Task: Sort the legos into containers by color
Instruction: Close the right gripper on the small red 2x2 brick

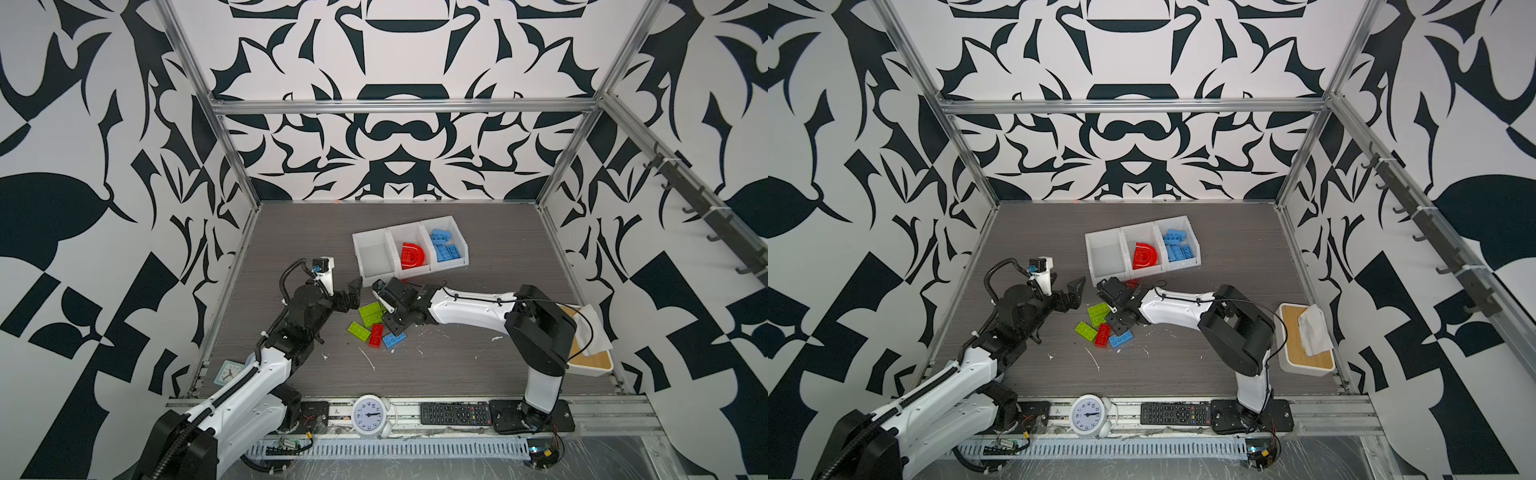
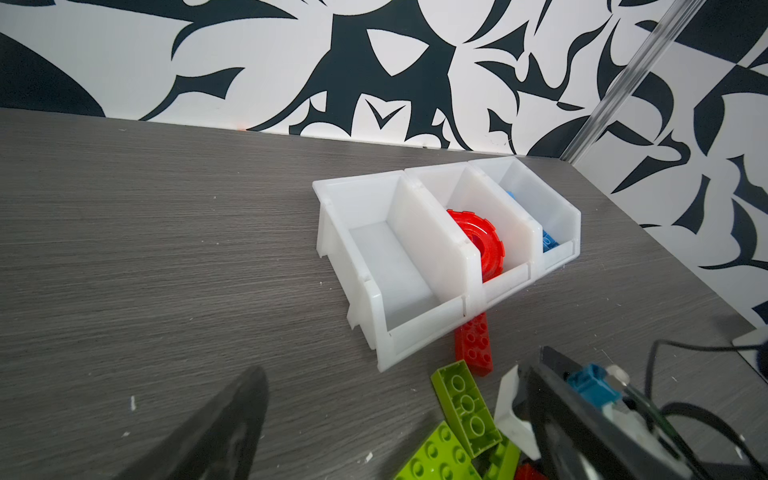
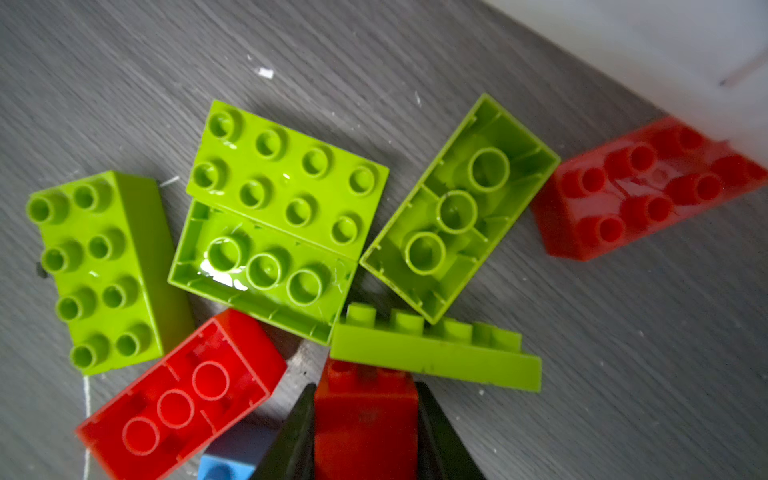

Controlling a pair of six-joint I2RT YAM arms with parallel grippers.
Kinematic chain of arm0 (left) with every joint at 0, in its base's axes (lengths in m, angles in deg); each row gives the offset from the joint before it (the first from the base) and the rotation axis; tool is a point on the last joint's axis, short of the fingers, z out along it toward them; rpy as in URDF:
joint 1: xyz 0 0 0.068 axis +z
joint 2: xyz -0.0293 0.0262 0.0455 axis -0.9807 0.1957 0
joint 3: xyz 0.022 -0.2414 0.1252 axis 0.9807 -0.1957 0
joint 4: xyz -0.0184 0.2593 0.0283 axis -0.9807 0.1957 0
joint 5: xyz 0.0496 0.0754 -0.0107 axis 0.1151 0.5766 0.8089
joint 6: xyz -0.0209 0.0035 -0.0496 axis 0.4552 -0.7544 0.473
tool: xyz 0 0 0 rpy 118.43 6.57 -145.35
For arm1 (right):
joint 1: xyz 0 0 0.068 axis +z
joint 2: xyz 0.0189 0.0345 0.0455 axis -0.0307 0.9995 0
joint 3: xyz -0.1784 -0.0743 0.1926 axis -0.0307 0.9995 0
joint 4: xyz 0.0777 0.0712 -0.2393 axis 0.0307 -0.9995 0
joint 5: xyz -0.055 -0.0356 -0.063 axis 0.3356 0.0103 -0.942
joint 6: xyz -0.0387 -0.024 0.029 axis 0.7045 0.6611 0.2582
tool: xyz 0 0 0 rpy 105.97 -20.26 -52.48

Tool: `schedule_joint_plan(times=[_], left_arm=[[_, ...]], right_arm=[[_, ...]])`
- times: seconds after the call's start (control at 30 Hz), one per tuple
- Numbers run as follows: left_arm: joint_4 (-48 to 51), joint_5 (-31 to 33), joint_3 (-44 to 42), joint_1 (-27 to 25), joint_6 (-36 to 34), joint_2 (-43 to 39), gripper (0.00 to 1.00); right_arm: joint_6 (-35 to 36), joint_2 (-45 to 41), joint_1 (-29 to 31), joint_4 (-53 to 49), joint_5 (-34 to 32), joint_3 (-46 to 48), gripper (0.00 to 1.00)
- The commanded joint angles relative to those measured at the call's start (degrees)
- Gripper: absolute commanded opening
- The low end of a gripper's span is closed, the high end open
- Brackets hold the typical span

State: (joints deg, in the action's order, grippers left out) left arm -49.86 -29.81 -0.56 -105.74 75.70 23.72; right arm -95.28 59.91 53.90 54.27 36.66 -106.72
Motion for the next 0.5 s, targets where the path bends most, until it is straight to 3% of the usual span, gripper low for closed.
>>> schedule_joint_plan(times=[0.0, 0.2, 0.47], left_arm=[[-0.22, 0.13, -0.64, -0.08, 0.29, -0.83, 0.99], [-0.32, -0.23, -1.17, -0.13, 0.72, -2.20, 0.99], [-1.48, -1.64, -0.91, -0.05, 0.54, -0.40, 0.99]], right_arm=[[-1.32, -2.01, 0.31, 2.08, 0.09, 1.07, 0.36], [-2.43, -4.80, 0.36, 1.91, 0.31, 3.14, 0.30], [-3.48, -14.74, -2.10, 2.38, -0.54, 9.19, 0.25]])
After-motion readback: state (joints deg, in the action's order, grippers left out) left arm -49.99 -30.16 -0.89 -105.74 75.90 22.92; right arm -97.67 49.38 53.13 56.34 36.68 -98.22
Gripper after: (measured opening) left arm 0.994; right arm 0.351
